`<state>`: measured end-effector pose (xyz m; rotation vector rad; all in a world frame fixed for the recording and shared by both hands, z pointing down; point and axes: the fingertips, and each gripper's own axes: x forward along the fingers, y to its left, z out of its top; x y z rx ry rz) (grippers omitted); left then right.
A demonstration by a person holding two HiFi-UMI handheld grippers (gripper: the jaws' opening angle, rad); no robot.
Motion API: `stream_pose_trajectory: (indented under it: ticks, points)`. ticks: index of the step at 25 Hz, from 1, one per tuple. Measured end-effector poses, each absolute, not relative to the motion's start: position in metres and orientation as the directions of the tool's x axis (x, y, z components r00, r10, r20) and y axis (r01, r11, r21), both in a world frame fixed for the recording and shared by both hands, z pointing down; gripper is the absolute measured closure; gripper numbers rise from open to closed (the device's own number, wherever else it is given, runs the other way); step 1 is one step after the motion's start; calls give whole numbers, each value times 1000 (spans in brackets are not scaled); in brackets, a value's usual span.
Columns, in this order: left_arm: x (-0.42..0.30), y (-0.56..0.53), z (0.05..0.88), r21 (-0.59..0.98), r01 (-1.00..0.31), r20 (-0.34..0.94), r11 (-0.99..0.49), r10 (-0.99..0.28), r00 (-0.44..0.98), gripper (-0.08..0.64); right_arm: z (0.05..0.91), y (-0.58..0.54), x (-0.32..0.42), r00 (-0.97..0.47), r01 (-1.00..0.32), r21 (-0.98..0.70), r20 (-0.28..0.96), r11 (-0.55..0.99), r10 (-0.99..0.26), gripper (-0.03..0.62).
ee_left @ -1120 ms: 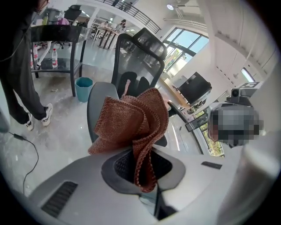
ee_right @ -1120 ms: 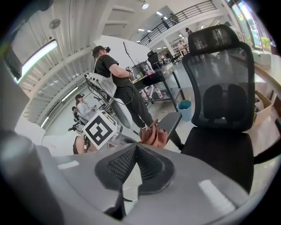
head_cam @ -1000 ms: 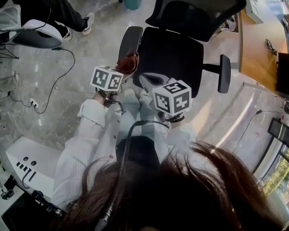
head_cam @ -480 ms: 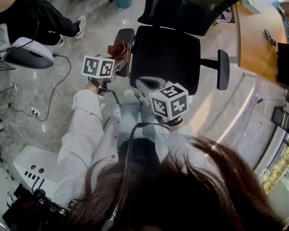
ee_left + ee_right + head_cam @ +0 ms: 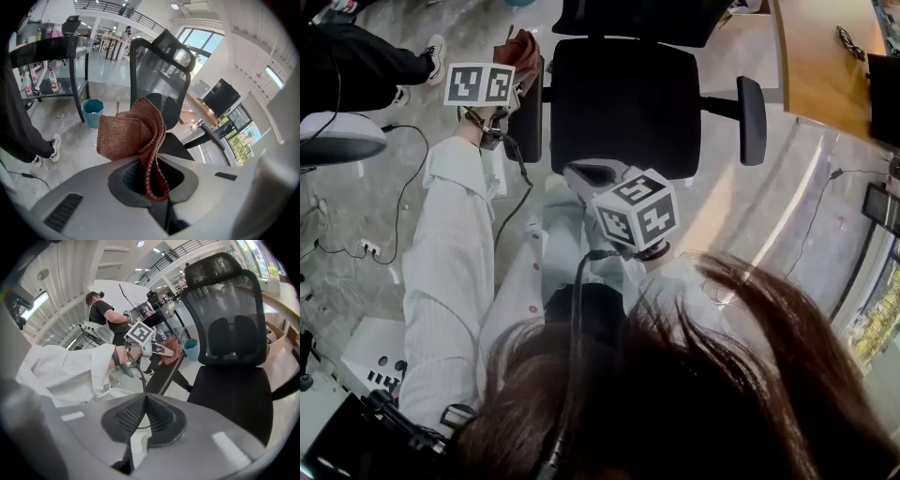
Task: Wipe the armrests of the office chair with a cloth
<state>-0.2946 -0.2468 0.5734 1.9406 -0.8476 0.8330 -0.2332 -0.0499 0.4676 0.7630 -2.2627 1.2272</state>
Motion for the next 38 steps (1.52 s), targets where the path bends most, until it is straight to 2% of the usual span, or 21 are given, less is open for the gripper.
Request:
stream_pose_trajectory:
  ticks: [12,26,32,38]
  points:
    - [-288,-203,585,545,-779,758,-309,-214,616,528,475,-57,-232,-757,-639,-611,608,468,-239,591]
    - [-292,-86,587,586,-761,736,-277,-210,644,528,469,-41,-241,-784,-606,-619,572,500,-242,591]
    - [-297,-60,591,628,-747,708,-218,-240,664,528,469,-30,-250,-789,-593,-610,570,526,-229,591]
    - [-300,-69,587,613,-756,715,-228,-246,654,528,471,-27,-254,-796,-580,-623,569,525,-205,591]
